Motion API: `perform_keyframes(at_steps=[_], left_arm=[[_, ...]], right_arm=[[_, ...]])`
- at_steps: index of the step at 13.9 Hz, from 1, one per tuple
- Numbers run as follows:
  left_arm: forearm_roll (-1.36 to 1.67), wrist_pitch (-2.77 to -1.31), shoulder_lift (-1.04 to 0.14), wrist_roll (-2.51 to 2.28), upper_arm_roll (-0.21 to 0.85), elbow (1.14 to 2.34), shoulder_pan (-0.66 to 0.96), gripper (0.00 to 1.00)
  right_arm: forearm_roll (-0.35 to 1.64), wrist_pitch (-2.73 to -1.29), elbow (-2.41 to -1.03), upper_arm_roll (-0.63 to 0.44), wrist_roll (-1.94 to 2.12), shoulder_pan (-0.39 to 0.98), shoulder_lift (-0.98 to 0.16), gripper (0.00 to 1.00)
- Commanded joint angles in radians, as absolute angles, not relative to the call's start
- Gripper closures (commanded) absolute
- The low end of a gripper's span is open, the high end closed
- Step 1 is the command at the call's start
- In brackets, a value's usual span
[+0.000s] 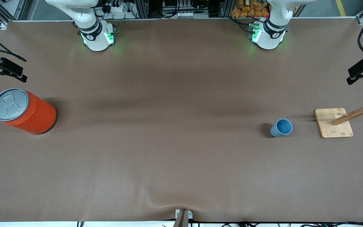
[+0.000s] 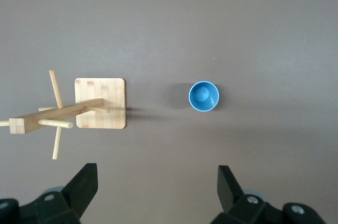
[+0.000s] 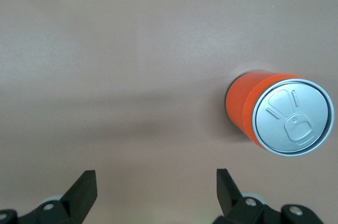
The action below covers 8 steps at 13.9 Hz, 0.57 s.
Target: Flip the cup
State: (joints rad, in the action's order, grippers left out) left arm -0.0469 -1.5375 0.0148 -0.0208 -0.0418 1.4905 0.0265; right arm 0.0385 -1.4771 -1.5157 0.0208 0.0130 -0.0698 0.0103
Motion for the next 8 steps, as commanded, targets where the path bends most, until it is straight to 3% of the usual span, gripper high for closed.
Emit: perform_keyframes(at_steps=[1,8], left_arm=[[-0.031,-1.526,0.103,-0.017,-0.057,1.587,0.058,0.0],[-0.026,-1.505,0.152,-0.017,0.011,1.641,0.055,0.0]], right_arm=[[0.055,-1.473,-1.514,0.031,0.041,-0.098,0.012,0.0],[0.055,-1.471,-1.514,0.031,0.041,-0.098,0.012,0.0]])
